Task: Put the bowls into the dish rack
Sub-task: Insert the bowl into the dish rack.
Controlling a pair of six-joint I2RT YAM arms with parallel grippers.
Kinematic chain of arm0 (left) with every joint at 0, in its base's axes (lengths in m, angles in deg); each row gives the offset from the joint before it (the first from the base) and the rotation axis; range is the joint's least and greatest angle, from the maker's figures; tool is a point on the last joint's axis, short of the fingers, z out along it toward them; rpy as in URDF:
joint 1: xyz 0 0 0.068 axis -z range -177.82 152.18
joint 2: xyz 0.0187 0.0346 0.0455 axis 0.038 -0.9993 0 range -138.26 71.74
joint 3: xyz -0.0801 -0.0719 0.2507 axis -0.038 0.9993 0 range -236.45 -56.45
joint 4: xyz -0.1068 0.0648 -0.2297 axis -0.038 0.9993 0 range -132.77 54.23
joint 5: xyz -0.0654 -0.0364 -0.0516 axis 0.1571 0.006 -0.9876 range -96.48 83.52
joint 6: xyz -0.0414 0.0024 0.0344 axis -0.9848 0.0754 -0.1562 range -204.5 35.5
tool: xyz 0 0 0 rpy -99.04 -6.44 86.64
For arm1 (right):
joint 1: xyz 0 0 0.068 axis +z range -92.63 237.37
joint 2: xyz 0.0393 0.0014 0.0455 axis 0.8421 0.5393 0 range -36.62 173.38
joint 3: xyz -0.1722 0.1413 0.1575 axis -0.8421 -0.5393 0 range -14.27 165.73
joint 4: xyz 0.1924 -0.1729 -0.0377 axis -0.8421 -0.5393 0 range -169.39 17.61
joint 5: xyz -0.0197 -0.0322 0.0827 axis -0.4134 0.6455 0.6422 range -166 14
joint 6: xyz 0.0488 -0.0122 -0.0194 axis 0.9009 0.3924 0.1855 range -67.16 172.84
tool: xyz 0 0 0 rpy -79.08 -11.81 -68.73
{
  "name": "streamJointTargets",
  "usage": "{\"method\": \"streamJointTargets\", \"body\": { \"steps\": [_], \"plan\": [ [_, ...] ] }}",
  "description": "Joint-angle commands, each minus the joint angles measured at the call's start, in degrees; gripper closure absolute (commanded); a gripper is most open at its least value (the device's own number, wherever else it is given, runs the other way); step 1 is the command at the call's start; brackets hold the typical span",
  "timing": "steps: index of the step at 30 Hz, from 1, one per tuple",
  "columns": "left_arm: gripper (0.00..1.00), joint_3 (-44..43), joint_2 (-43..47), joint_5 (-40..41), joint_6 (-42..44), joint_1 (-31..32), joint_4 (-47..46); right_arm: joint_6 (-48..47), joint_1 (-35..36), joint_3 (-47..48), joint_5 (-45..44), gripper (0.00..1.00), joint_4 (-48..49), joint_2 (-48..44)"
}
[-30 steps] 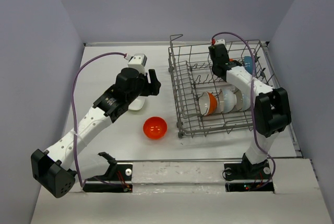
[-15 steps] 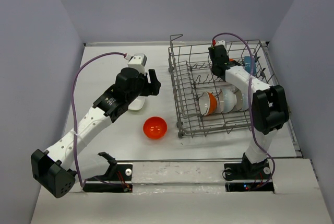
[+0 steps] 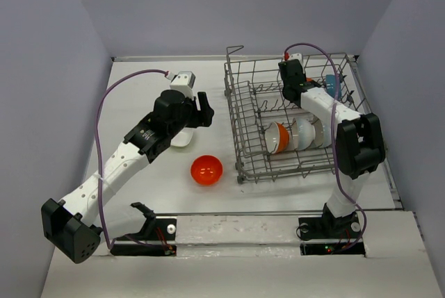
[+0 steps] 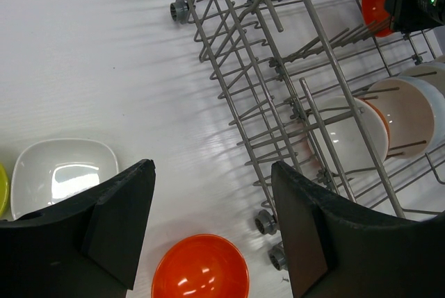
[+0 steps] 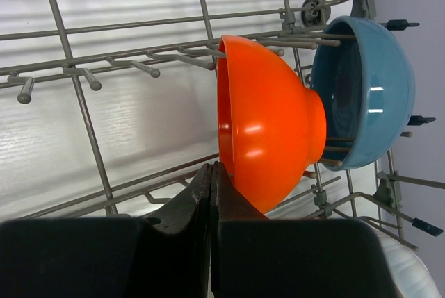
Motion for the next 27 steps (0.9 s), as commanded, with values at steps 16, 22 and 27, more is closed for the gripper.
{"method": "streamJointTargets", "body": {
  "steps": [16, 22, 27],
  "plan": [
    [0.23, 0.7, 1.2, -0.4, -0.1, -0.2, -2.2, 0.7, -4.0, 1.7, -6.9, 0.99, 2.0, -4.1],
    [0.23, 0.7, 1.1, -0.4, -0.1, -0.2, -2.2, 1.1, -4.6, 1.7, -6.8, 0.99, 2.0, -4.4],
    [0.23, 0.8, 1.2, -0.3, -0.1, -0.2, -2.2, 1.0, -4.6, 1.7, -7.2, 0.99, 2.0, -4.1]
  ]
}}
